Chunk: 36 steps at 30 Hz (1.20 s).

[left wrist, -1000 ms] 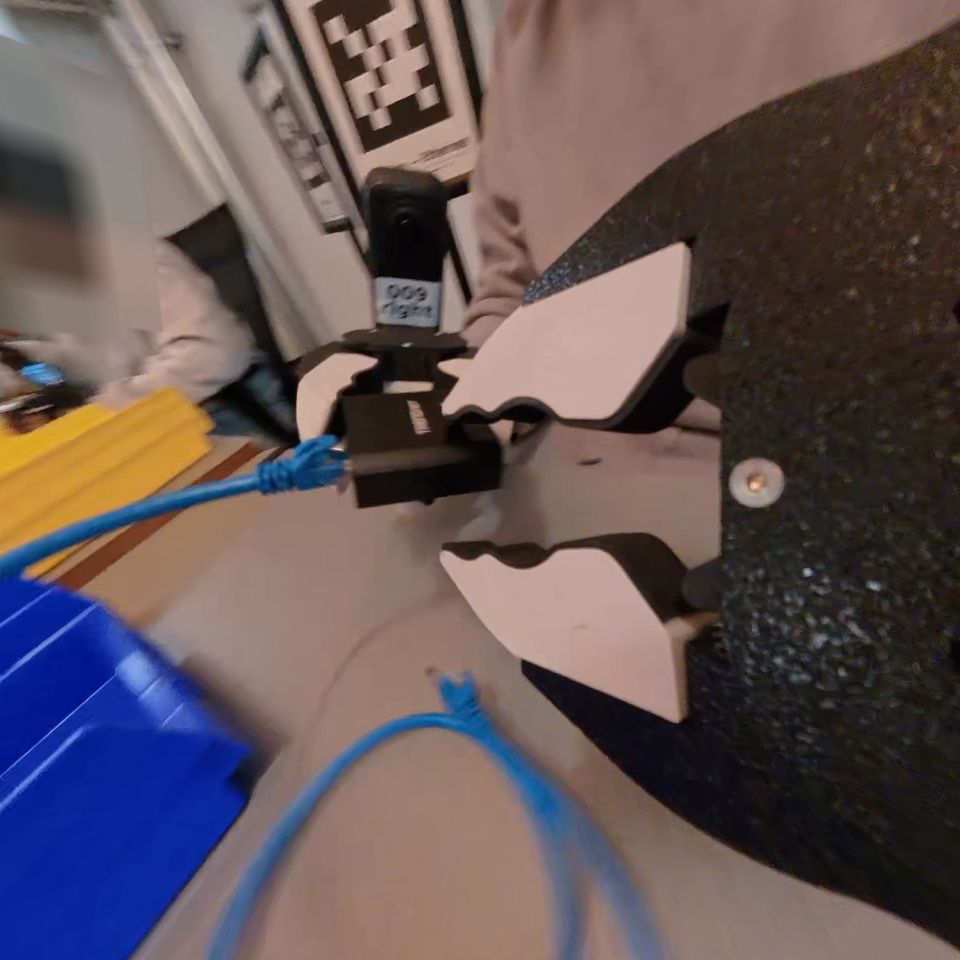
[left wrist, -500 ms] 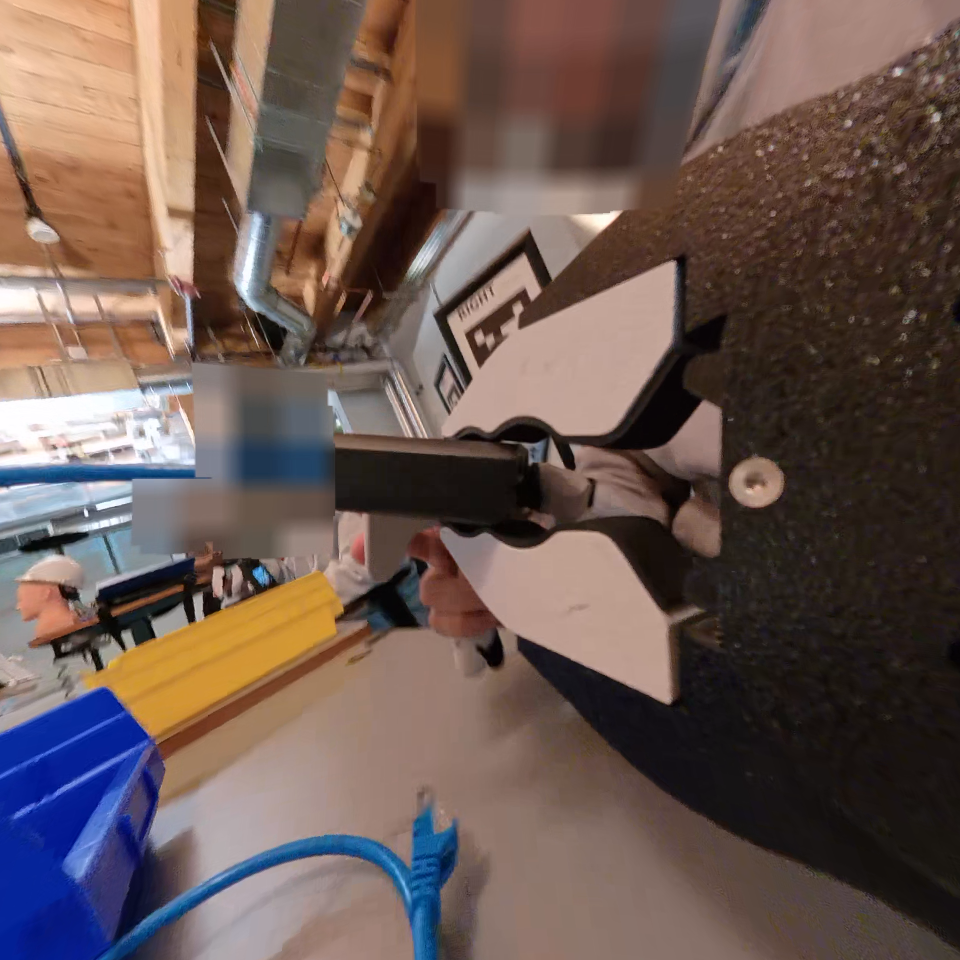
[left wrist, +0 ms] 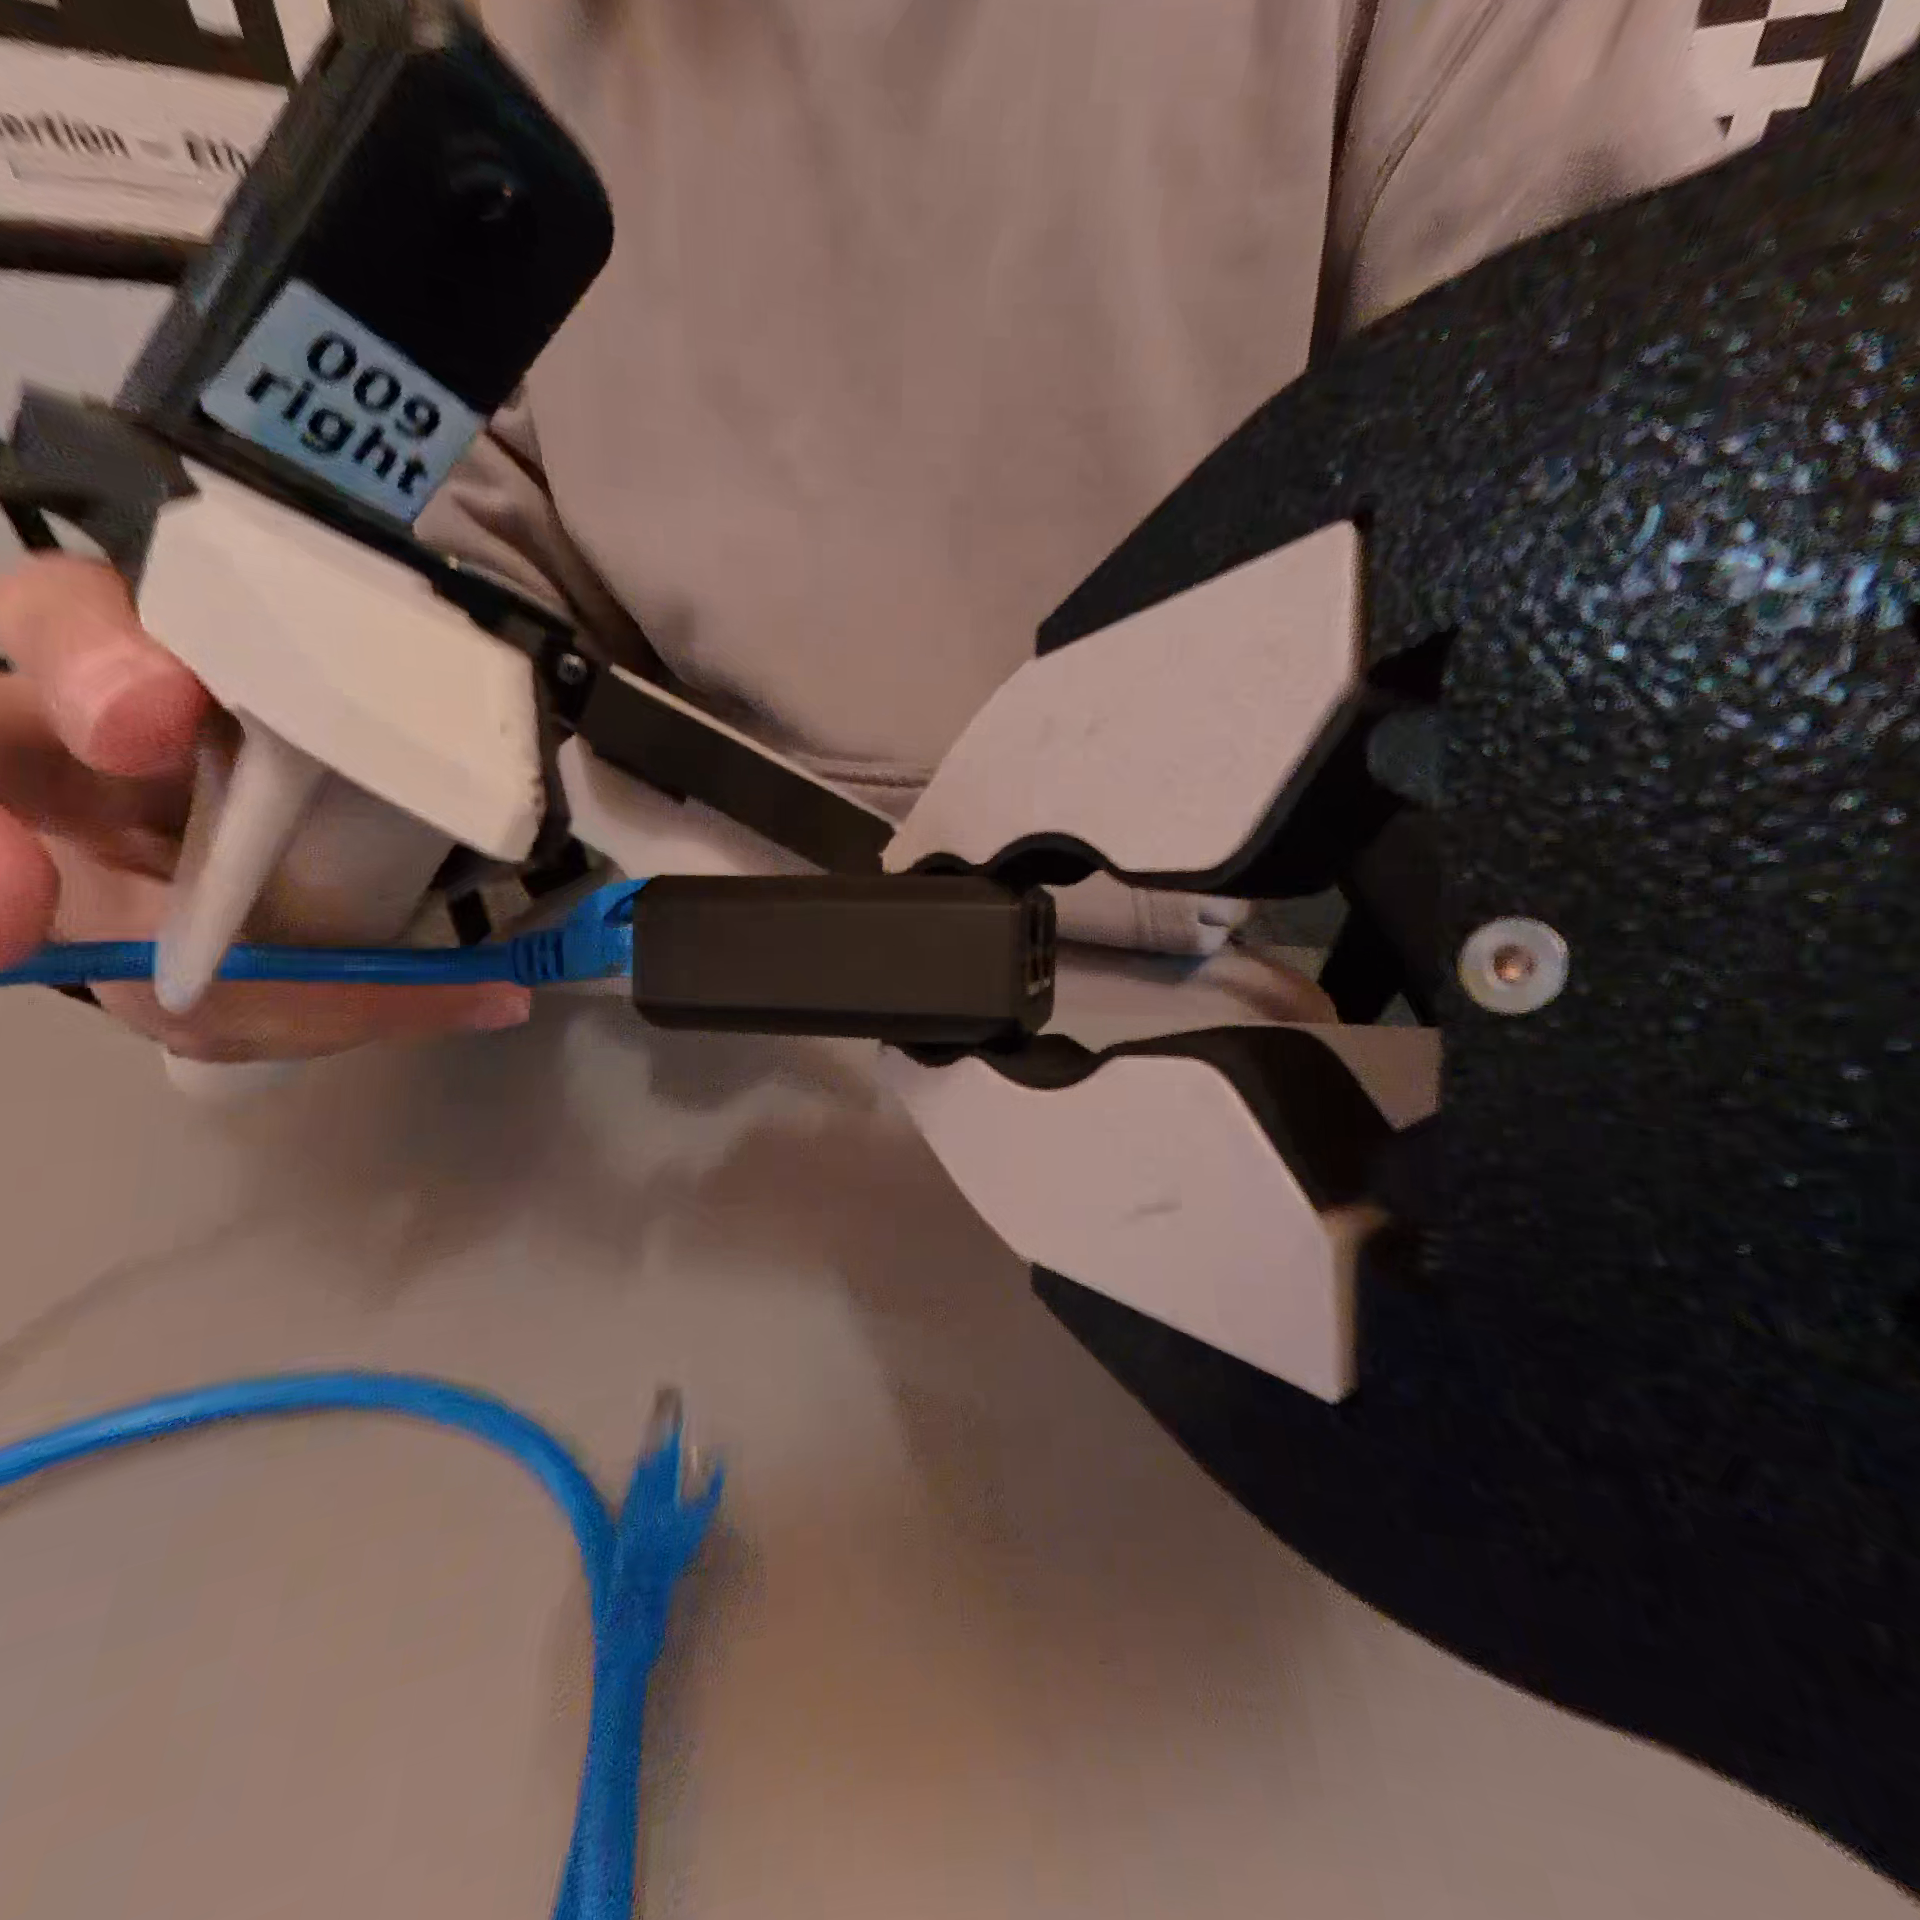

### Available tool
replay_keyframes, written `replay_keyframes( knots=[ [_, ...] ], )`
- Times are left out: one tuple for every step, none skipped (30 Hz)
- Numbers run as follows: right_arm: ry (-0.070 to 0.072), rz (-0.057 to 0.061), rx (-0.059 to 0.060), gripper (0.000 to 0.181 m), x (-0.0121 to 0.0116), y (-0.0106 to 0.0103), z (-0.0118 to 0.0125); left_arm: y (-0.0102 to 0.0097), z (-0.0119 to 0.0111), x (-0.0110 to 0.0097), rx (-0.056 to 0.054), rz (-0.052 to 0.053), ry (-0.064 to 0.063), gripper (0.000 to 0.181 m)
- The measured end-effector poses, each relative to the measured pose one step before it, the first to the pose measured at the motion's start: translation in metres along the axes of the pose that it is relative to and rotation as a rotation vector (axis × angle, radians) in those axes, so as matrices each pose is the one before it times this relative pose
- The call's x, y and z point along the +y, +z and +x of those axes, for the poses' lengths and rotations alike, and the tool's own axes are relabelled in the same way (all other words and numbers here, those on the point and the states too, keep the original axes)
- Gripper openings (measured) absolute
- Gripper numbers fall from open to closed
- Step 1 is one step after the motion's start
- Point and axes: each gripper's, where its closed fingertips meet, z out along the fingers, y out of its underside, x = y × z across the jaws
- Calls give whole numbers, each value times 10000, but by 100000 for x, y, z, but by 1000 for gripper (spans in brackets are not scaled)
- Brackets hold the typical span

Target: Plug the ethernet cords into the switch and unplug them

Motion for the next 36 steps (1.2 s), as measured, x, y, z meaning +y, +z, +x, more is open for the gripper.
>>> replay_keyframes(
  knots=[
    [188,-224,-72,94,486,190,-75,216,-320,-213,-194,-183,-46,24],
    [197,-232,-208,94,702,190,-264,141,170,-251,125,-108,63,24],
    [219,-111,-155,92,640,137,-204,78,489,-383,333,28,162,24],
    [192,35,-53,86,421,24,-23,64,347,-434,258,89,69,24],
    [136,299,30,78,-21,-139,137,59,-70,-209,14,-39,9,24],
    [208,372,32,70,-240,-209,193,72,-157,-41,23,-93,65,24],
    [222,291,7,66,-233,-185,197,61,112,-144,273,28,42,24],
    [108,270,-24,66,-224,-171,150,0,282,-309,402,187,-15,24],
    [58,180,-5,66,-95,-132,141,-29,237,-271,351,182,-3,24],
    [66,85,-65,66,23,-59,22,-9,124,-117,228,82,69,24],
    [-5,119,-66,66,12,-31,-53,23,32,-24,128,12,128,24],
    [-74,180,-19,66,-15,-53,-64,76,0,14,101,-36,65,24],
    [3,166,-46,67,6,-77,-115,112,-16,7,96,-43,29,24],
    [37,170,-135,70,-10,-113,-177,114,-9,-36,120,-14,-28,24],
    [37,113,-48,67,74,-106,-27,126,-24,-8,94,-40,-58,24],
    [74,139,-45,66,71,-40,-39,153,-96,33,23,-68,-46,24],
    [211,81,-83,68,138,31,-133,161,-132,-8,-22,-61,-74,24],
    [176,-55,-87,71,175,92,-121,143,-164,37,-85,-96,-91,24],
    [55,-45,-16,73,22,165,-21,176,-40,-12,-45,-89,-3,24],
    [25,-90,-62,74,85,197,-122,205,110,-87,32,-61,43,24],
    [-95,-157,-127,74,187,139,-251,201,47,5,-16,-123,-24,24],
    [-153,-140,64,73,204,17,23,69,-120,59,-144,-135,-4,24],
    [-44,-55,98,73,90,-16,132,-35,-117,-64,-137,2,26,24],
    [63,32,-25,73,-30,-35,22,-21,16,-85,18,36,-50,24],
    [110,5,-35,73,0,-32,53,-19,28,-85,57,68,-67,24],
    [91,-17,73,74,22,-34,167,-38,24,-193,64,161,-90,24],
    [80,-47,95,74,69,-3,183,-70,-17,-275,52,243,-90,24],
    [74,-40,64,74,58,23,148,-89,-32,-252,29,257,-27,24],
    [124,-48,14,74,62,43,135,-116,-74,-259,-43,269,48,24],
    [154,-21,-7,74,37,0,142,-152,-118,-270,-153,288,82,25],
    [151,75,-64,74,-85,-73,84,-201,-102,-238,-214,286,78,26],
    [167,118,-21,74,-123,-154,138,-270,-113,-216,-275,293,86,31],
    [203,76,61,74,-72,-177,270,-365,-198,-216,-371,329,68,36],
    [185,90,81,73,-92,-194,288,-468,-244,-310,-480,402,33,42],
    [201,170,81,73,-183,-207,313,-594,-103,-434,-490,499,176,45],
    [218,240,21,73,-269,-247,251,-760,162,-574,-417,614,368,44]
  ],
)
